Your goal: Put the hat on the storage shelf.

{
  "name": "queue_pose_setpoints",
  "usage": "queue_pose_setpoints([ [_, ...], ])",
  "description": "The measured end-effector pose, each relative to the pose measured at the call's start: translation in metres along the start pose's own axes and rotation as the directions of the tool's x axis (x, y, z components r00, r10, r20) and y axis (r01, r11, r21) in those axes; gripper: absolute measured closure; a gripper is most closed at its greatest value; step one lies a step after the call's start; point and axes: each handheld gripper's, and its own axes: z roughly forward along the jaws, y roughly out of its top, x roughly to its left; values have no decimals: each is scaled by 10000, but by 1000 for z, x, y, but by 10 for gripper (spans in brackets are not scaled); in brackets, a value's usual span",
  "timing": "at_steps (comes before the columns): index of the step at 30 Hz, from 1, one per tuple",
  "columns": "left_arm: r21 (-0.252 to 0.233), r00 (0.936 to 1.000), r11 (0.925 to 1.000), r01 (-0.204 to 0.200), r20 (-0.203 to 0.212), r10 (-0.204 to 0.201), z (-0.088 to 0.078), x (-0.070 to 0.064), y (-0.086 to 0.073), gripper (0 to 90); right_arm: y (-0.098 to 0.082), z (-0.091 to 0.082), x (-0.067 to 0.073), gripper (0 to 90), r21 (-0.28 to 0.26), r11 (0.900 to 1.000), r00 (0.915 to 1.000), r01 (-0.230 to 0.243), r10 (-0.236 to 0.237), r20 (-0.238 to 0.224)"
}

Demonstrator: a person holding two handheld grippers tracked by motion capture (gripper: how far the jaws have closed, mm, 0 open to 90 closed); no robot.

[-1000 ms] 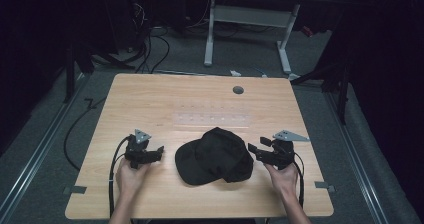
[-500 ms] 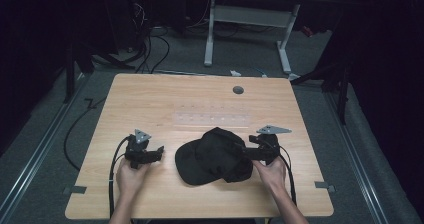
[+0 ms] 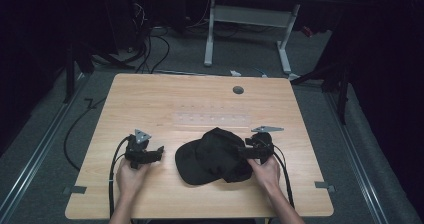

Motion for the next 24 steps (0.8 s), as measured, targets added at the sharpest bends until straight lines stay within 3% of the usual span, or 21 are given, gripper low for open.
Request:
queue_pose_setpoints([
  [6, -5, 10000, 10000, 4, -4, -4, 0, 0, 0, 243, -6, 9, -4, 291, 149, 9994, 9996, -298, 299, -22],
  [12, -11, 10000, 10000, 12, -7, -12, 0, 0, 0, 244, -7, 13, -5, 319, 318, 9992, 9997, -258, 260, -30],
  [17, -14, 10000, 10000, 12, -13, -12, 0, 0, 0, 243, -10, 19, -6, 417, 485, 9984, 9991, -302, 316, -292],
  [24, -11, 10000, 10000, 11, -14, -12, 0, 0, 0, 244, -13, 19, -5, 534, 465, 9987, 9992, -224, 239, -313],
])
